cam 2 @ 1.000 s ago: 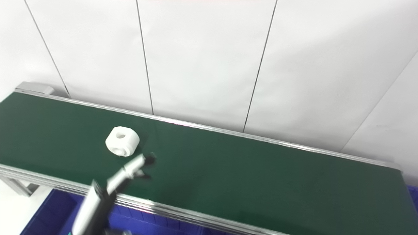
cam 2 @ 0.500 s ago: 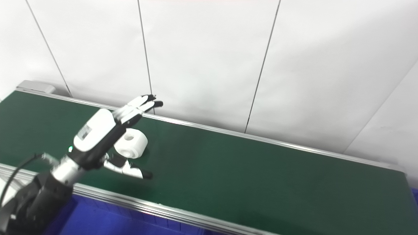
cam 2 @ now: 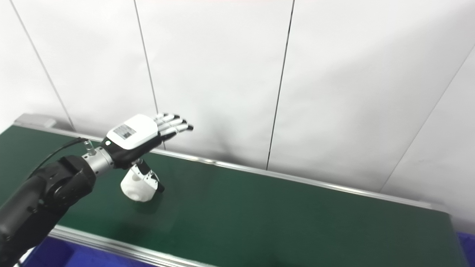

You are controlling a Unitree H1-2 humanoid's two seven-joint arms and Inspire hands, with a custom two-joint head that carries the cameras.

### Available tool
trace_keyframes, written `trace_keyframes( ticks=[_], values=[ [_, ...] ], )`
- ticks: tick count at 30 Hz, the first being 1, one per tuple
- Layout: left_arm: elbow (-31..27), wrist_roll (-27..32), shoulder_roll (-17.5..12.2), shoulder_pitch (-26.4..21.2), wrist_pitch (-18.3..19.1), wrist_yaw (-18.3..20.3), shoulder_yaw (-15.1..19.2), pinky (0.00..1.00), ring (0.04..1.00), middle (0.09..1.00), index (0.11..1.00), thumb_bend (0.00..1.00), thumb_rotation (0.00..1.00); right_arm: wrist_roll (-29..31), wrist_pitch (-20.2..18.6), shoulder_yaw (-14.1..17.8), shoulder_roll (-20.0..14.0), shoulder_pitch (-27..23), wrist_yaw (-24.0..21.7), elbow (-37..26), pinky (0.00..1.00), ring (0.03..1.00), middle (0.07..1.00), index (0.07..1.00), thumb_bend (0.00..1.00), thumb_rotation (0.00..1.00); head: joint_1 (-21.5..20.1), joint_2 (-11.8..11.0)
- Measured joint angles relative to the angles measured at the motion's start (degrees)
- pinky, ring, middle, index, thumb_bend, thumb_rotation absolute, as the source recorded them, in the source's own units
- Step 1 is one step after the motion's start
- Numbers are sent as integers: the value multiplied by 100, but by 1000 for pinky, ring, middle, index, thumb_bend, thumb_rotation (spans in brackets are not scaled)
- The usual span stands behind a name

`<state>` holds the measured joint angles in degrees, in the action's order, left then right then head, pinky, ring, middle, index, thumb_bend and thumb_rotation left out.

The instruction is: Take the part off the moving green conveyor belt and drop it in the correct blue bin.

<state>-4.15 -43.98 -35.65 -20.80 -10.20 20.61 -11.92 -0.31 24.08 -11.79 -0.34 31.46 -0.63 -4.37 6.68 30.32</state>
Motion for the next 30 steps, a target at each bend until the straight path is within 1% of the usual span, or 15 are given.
trace_keyframes(
  ticks=[5, 6, 9, 13, 14, 16, 18, 19, 20, 22, 23, 24, 25, 28, 30],
  values=[
    [527, -136, 12, -224, -6, 297, -299, 955, 977, 951, 925, 1000, 317, -128, -1, -56, 132, 11, 30, -5, 1000, 1000, 1000, 1000, 978, 1000, -35, 18],
    [563, -147, -7, -229, 4, 346, -327, 971, 983, 956, 932, 1000, 330, -149, -2, -73, 165, 14, 31, -7, 1000, 1000, 1000, 1000, 970, 1000, -35, 18],
    [753, -183, -103, -271, 41, 673, -510, 992, 991, 960, 946, 1000, 346, -215, -2, -142, 312, 31, 22, -11, 1000, 1000, 1000, 1000, 966, 1000, -62, 26],
    [779, -112, -20, -362, 46, 1032, -671, 951, 979, 949, 939, 1000, 377, -237, -8, -108, 267, 94, 21, 53, 1000, 1000, 1000, 1000, 963, 1000, -79, 35],
    [772, -106, 0, -365, 47, 1049, -671, 950, 981, 951, 941, 1000, 379, -239, 3, -89, 242, 131, 16, -46, 1000, 1000, 1000, 1000, 963, 1000, -79, 35],
    [755, -78, -3, -459, 63, 1152, -672, 976, 994, 961, 956, 1000, 379, -235, 11, -65, 181, 108, 25, -19, 1000, 1000, 1000, 1000, 966, 1000, -35, 131],
    [722, -12, 14, -510, 151, 1351, -690, 977, 990, 957, 953, 1000, 380, -234, 10, -45, 118, 91, 26, -21, 1000, 1000, 1000, 1000, 967, 1000, -35, 132],
    [689, 21, 21, -526, 196, 1478, -695, 983, 990, 956, 949, 1000, 375, -235, 10, -45, 105, 99, 26, -54, 1000, 1000, 1000, 1000, 971, 1000, -9, 219],
    [671, 96, 29, -550, 284, 1666, -708, 984, 990, 957, 949, 1000, 376, -235, 8, -49, 101, 106, 26, -83, 1000, 1000, 1000, 1000, 974, 1000, 0, 237],
    [637, 184, 29, -589, 529, 1980, -710, 982, 992, 962, 949, 1000, 362, -232, -1, -63, 108, 100, 24, -172, 1000, 1000, 1000, 1000, 981, 1000, 87, 456],
    [603, 236, 26, -607, 652, 2131, -708, 973, 992, 964, 950, 1000, 358, -226, -2, -69, 109, 101, 23, -237, 1000, 1000, 1000, 1000, 979, 1000, 88, 457],
    [559, 259, 26, -630, 724, 2241, -707, 940, 985, 965, 952, 1000, 355, -208, -3, -71, 111, 101, 21, -297, 1000, 1000, 1000, 1000, 970, 1000, 123, 518],
    [504, 261, 27, -668, 801, 2366, -721, 936, 984, 965, 952, 1000, 354, -181, -6, -72, 112, 102, 19, -344, 1000, 1000, 1000, 1000, 969, 1000, 123, 519],
    [480, 250, 27, -800, 956, 2563, -790, 912, 976, 967, 952, 1000, 331, -112, -21, -72, 108, 113, 14, -367, 1000, 1000, 1000, 1000, 968, 1000, 141, 597],
    [480, 245, 27, -829, 1030, 2603, -809, 921, 980, 972, 953, 1000, 316, -83, -63, -71, 106, 144, 11, -376, 1000, 1000, 1000, 1000, 971, 1000, 141, 624]
  ],
)
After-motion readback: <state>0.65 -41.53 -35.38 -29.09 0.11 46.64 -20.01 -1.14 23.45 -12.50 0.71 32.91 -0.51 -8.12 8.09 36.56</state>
